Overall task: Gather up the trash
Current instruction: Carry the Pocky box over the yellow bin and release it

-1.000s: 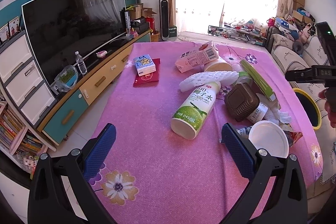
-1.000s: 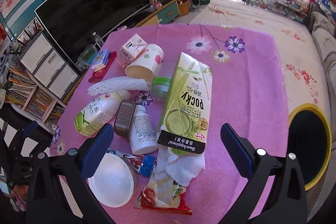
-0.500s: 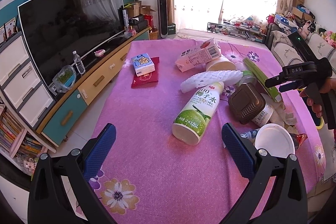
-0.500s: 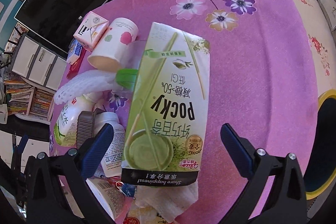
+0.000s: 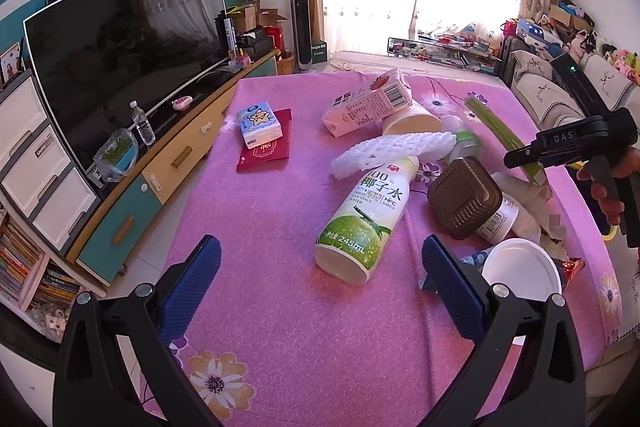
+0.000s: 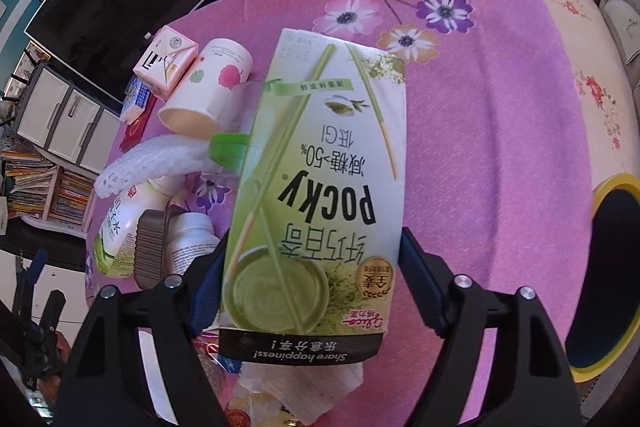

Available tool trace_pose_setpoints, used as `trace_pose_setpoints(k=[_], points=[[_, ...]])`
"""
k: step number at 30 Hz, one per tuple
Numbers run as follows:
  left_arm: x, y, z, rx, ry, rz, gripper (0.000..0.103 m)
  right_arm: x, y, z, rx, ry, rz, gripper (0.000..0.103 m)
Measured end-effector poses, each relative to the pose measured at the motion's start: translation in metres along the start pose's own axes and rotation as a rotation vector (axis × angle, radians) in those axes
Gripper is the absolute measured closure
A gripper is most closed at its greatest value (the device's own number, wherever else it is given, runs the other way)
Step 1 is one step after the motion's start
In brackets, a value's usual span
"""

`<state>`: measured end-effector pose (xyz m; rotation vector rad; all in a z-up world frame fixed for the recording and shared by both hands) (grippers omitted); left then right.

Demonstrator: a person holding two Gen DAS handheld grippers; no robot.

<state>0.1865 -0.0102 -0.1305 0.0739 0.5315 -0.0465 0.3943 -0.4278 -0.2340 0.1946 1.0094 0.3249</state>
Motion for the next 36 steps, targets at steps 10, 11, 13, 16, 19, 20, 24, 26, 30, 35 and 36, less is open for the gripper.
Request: trace_pose_setpoints(k=[10, 11, 13, 16, 19, 20, 24, 26, 30, 35, 36], points=[[-0.001, -0.023, 0.009, 0.027, -0.006, -0.020, 0.004, -0.066, -0.077, -0.001, -0.005, -0.097, -0.132, 0.029], [0.000, -0.028, 0.010, 0.032, -0.004, -0.024, 0.004, -0.071, -0.091, -0.003, 0.008, -0.100, -0.153, 0.029], [0.001, -0.039, 0.012, 0.043, -0.005, -0.036, 0.004, -0.082, -0.121, -0.010, 0.033, -0.100, -0.197, 0.029], [0.001, -0.056, 0.017, 0.060, -0.007, -0.056, 0.004, -0.096, -0.173, -0.026, 0.069, -0.087, -0.280, 0.029], [0.004, -0.076, 0.023, 0.076, -0.007, -0.075, 0.004, -0.098, -0.221, -0.044, 0.095, -0.055, -0.375, 0.029], [0.004, -0.082, 0.024, 0.081, -0.007, -0.080, 0.004, -0.097, -0.235, -0.049, 0.103, -0.044, -0.398, 0.029], [0.008, -0.109, 0.029, 0.111, -0.003, -0.096, 0.004, -0.083, -0.277, -0.067, 0.134, -0.008, -0.440, 0.029], [0.010, -0.120, 0.030, 0.122, 0.003, -0.101, 0.004, -0.074, -0.292, -0.072, 0.143, 0.001, -0.448, 0.029], [0.012, -0.138, 0.033, 0.143, 0.015, -0.104, 0.004, -0.056, -0.311, -0.078, 0.155, 0.017, -0.446, 0.029], [0.018, -0.153, 0.035, 0.161, 0.038, -0.111, 0.004, -0.040, -0.317, -0.086, 0.163, 0.043, -0.413, 0.029], [0.020, -0.157, 0.034, 0.164, 0.042, -0.114, 0.004, -0.039, -0.316, -0.088, 0.162, 0.047, -0.411, 0.029]])
Point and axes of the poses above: each gripper's, at about its wrist camera, not at the fingertips, and x roughly the way its jaws point, y to its left, z to its top, the point moved 9 cm from there along x, roughly the way its jaws point, and after that the axes turned 13 degrees about -y, right-handed, at the moved point
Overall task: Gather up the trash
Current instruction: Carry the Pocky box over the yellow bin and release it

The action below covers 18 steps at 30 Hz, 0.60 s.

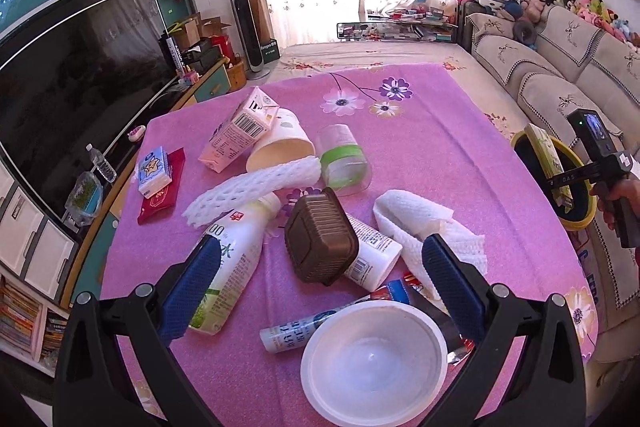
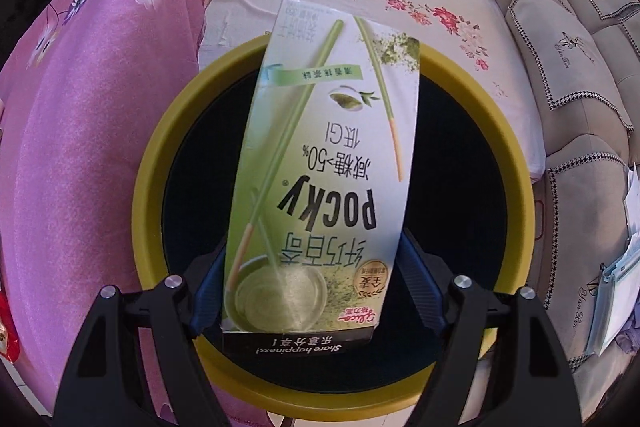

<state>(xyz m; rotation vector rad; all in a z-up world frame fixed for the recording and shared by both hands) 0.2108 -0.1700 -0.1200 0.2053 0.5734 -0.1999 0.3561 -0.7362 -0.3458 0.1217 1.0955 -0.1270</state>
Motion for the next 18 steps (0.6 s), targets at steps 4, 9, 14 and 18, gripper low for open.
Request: trace_pose_setpoints(k=[4, 9, 14, 18], points=[[0.008, -0.012, 0.002, 0.014, 0.015, -0.013, 0.004, 0.009, -0.001, -0.001, -0.010, 0.010, 0.003, 0.029], [0.013, -0.020, 0.003, 0.027, 0.025, -0.025, 0.004, 0.010, -0.005, -0.001, -0.002, -0.004, 0.004, 0.011], [0.010, -0.020, 0.005, 0.025, 0.022, -0.033, 0.004, -0.011, -0.008, -0.002, 0.007, -0.035, 0.002, 0.010], [0.010, -0.012, 0.003, 0.017, 0.045, -0.039, 0.004, -0.037, 0.000, -0.009, -0.013, -0.086, 0.002, 0.010]])
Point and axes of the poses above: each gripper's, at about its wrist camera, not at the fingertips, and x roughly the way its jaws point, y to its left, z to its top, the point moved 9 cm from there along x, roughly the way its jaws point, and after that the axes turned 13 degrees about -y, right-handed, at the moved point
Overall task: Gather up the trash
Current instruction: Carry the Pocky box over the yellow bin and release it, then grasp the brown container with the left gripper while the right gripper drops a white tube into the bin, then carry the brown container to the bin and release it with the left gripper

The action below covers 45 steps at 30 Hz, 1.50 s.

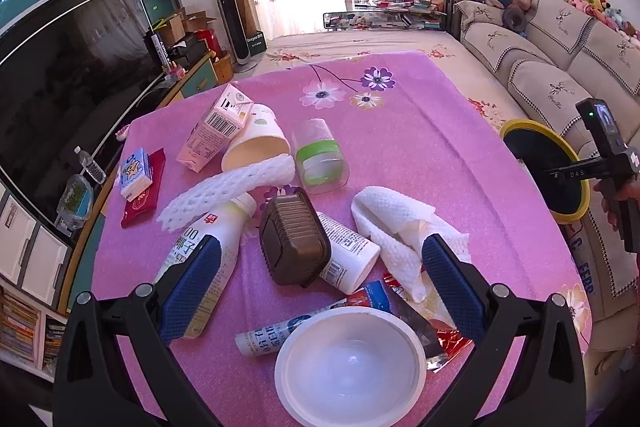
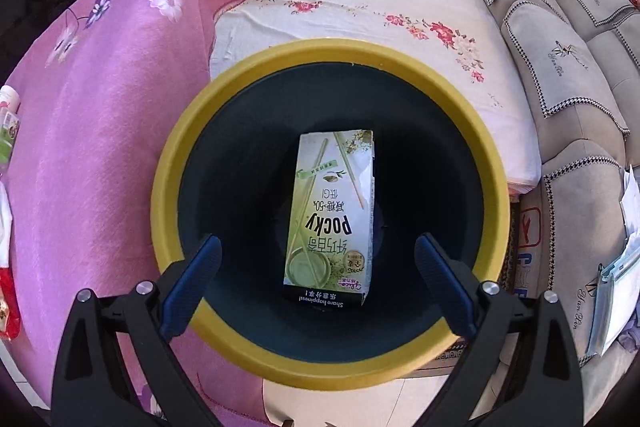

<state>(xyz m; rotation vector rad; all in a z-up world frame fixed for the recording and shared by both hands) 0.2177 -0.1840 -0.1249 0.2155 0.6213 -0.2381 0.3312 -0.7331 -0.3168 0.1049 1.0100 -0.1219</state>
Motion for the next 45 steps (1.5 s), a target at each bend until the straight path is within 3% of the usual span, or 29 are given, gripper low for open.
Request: trace_pose_setpoints(k=[6, 15, 21, 24, 26, 32, 38, 45], points=[[0.002, 0.018, -0.002, 0.003, 0.042, 0.009, 0.004, -0.029, 0.011, -0.008, -0.020, -0.048, 0.039, 0.010], [0.043, 0.014, -0.012, 0.006, 0.191, -0.055, 0.005, -0.046, 0.029, -0.012, -0.030, -0.066, 0.070, 0.010], [0.065, 0.017, -0.024, -0.023, 0.271, -0.058, 0.024, -0.045, 0.033, -0.016, -0.033, -0.066, 0.081, 0.010], [0.068, 0.020, -0.024, -0.055, 0.278, -0.078, 0.030, -0.044, 0.032, -0.016, -0.032, -0.065, 0.084, 0.010], [0.068, 0.025, -0.022, -0.072, 0.276, -0.082, 0.045, -0.043, 0.033, -0.017, -0.032, -0.064, 0.084, 0.010], [0.067, 0.037, -0.023, -0.111, 0.286, -0.102, 0.065, -0.041, 0.037, -0.018, -0.038, -0.060, 0.093, 0.010], [0.060, 0.048, -0.016, -0.061, 0.241, -0.044, 0.074, -0.042, 0.044, -0.018, -0.050, -0.063, 0.098, 0.010], [0.042, 0.061, 0.004, 0.007, 0.161, 0.038, 0.075, -0.052, 0.049, -0.015, -0.055, -0.086, 0.102, 0.010]])
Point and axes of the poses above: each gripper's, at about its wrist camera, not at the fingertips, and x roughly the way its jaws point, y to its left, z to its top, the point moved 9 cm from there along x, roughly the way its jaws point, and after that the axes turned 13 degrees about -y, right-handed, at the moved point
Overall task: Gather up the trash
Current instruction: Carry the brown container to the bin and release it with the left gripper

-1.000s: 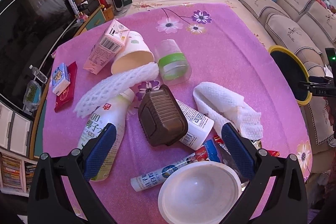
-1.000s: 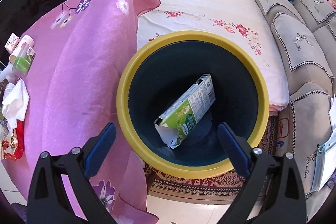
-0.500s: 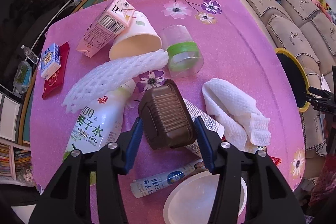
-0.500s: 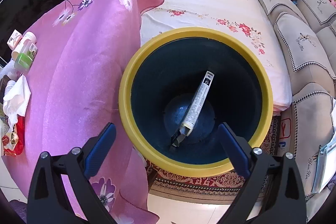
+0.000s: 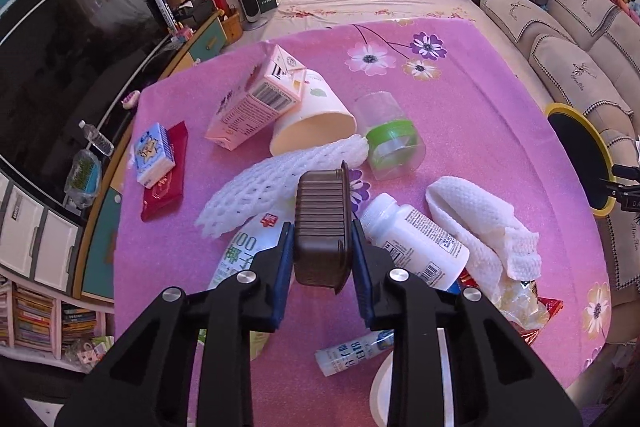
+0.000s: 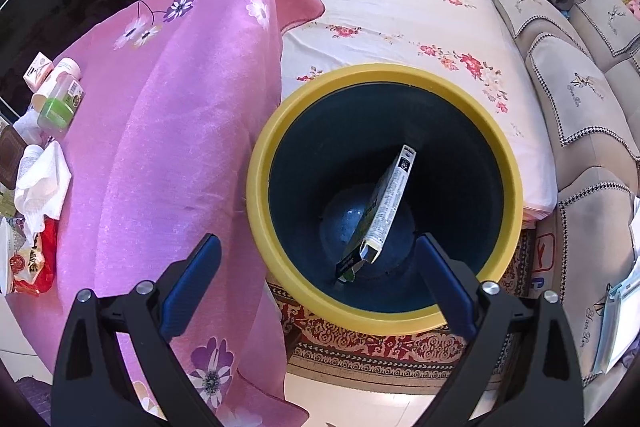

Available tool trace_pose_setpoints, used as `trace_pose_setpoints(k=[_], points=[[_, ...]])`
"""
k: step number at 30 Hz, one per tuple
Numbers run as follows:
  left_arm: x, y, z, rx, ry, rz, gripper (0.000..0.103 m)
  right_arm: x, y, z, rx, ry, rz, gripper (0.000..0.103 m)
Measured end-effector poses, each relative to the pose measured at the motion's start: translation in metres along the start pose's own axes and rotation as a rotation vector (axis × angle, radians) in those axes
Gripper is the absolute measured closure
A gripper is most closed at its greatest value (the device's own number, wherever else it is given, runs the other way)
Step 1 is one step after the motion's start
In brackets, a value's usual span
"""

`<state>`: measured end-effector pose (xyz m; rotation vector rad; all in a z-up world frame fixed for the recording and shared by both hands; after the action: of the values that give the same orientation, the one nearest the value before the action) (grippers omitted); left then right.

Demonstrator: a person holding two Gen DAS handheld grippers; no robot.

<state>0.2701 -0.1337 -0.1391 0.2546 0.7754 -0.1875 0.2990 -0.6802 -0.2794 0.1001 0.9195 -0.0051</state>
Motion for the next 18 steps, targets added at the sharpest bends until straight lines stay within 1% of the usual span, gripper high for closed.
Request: trace_pose_setpoints(k=[2, 4, 10, 14, 18], points=[[-0.004, 0.001, 0.003, 0.005, -0.008, 0.002, 0.075, -0.002, 0.002, 0.001, -0.003, -0.006, 0.002, 0.010], [-0.010, -0.003, 0.006, 0.013, -0.020, -0.012, 0.075, -0.006, 0.003, 0.001, -0.007, -0.010, 0.002, 0.010], [-0.032, -0.042, 0.030, 0.080, -0.086, -0.075, 0.075, -0.018, -0.002, 0.002, -0.008, -0.033, -0.004, 0.010], [-0.040, -0.086, 0.053, 0.147, -0.116, -0.144, 0.075, -0.031, -0.014, 0.001, 0.003, -0.054, -0.011, 0.010], [-0.043, -0.149, 0.075, 0.242, -0.133, -0.230, 0.075, -0.044, -0.030, -0.003, 0.023, -0.076, -0.023, 0.010]])
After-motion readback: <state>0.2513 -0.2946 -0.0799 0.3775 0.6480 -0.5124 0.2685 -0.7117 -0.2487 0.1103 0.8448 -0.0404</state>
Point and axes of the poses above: each gripper's, at about its wrist camera, not at the fingertips, and x roughly the way its jaws point, y to its left, z to its top, the point moved 9 cm from there along x, roughly the way its jaws point, and after that the axes turned 13 degrees about -y, right-handed, at the moved point
